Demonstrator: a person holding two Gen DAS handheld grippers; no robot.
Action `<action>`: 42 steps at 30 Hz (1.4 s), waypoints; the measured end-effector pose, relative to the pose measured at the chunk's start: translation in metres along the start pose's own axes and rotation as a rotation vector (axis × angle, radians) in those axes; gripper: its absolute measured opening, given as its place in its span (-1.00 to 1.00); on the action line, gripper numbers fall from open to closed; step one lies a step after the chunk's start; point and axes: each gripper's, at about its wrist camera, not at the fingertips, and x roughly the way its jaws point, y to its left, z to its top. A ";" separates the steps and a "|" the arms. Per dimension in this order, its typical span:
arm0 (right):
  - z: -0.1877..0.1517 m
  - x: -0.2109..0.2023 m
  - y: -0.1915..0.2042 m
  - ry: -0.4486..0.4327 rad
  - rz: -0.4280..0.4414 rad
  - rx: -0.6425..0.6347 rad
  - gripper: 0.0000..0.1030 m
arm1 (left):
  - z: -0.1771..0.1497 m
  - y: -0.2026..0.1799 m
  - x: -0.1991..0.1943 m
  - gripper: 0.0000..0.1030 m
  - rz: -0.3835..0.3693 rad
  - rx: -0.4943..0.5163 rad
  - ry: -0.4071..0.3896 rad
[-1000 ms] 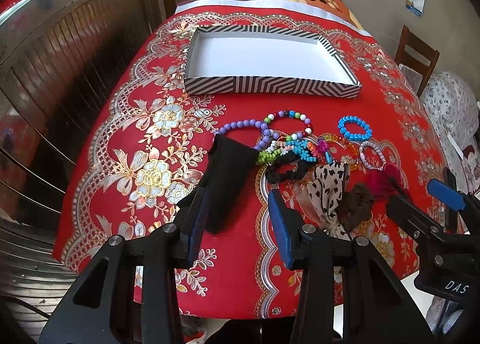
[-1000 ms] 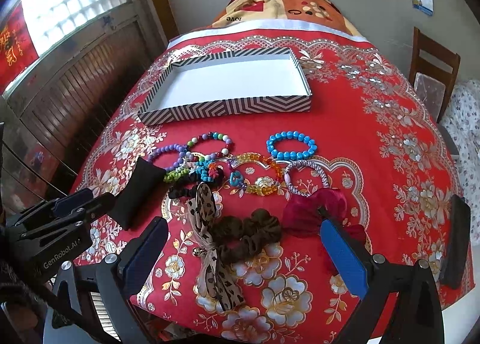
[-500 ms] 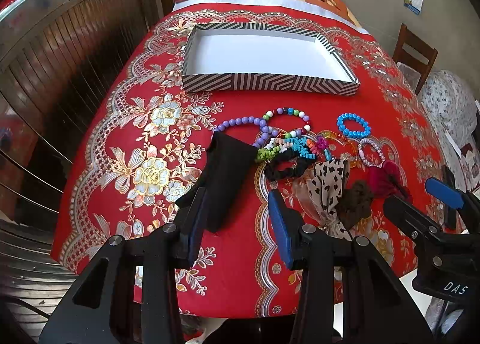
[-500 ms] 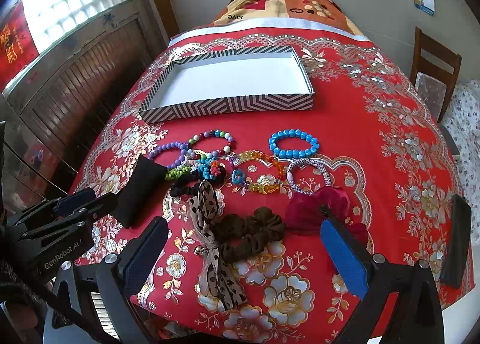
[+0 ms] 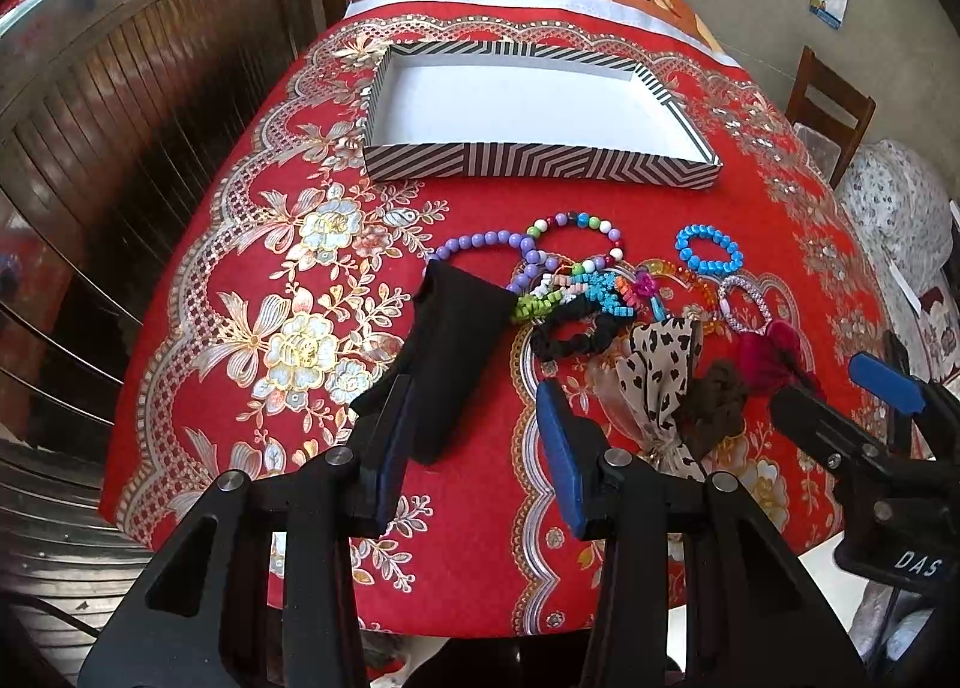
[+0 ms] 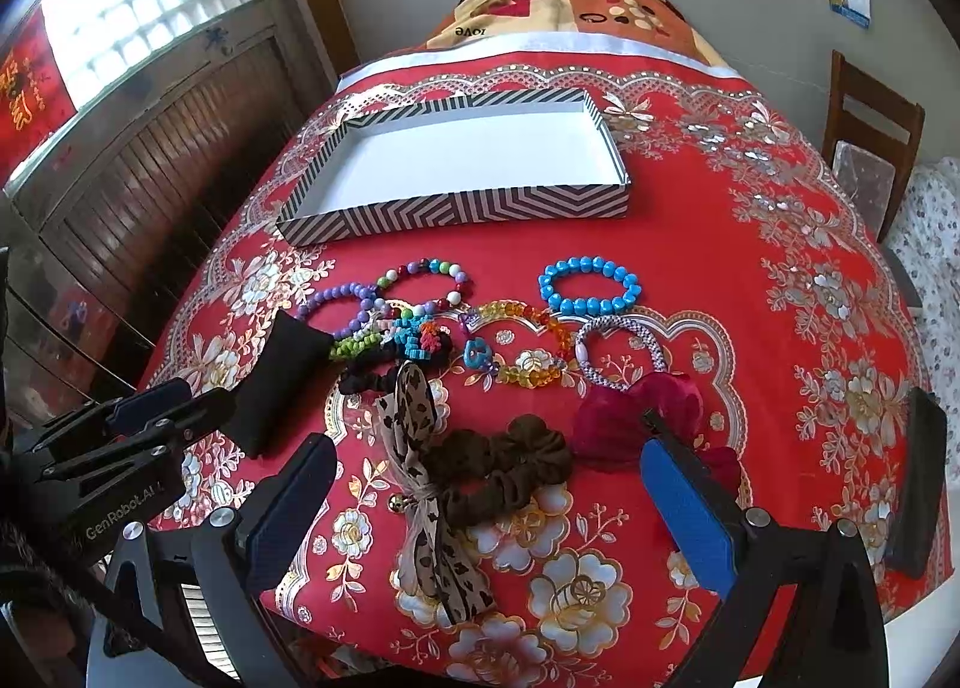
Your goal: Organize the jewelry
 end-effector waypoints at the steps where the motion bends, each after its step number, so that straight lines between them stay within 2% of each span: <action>1: 0.001 0.001 -0.001 0.001 0.006 0.002 0.96 | 0.001 0.001 0.001 -0.22 -0.003 -0.001 0.005; 10: 0.009 0.006 -0.011 0.012 0.042 0.013 0.96 | 0.004 0.005 0.009 -0.22 -0.013 0.001 0.029; 21: 0.021 0.016 -0.017 0.035 0.029 -0.012 0.96 | 0.010 0.014 0.021 -0.22 -0.021 -0.027 0.064; 27: 0.027 0.022 -0.026 0.037 0.009 -0.037 0.96 | 0.021 0.038 0.030 -0.22 -0.103 -0.083 0.111; 33: 0.039 0.026 -0.047 0.036 -0.036 -0.064 0.96 | 0.026 0.057 0.039 -0.22 -0.131 -0.092 0.143; 38: 0.049 0.037 -0.068 0.045 -0.041 -0.061 0.92 | 0.027 0.052 0.053 -0.21 -0.171 -0.078 0.175; 42: 0.057 0.054 -0.080 0.060 -0.041 -0.066 0.82 | 0.027 0.044 0.067 -0.19 -0.155 -0.043 0.203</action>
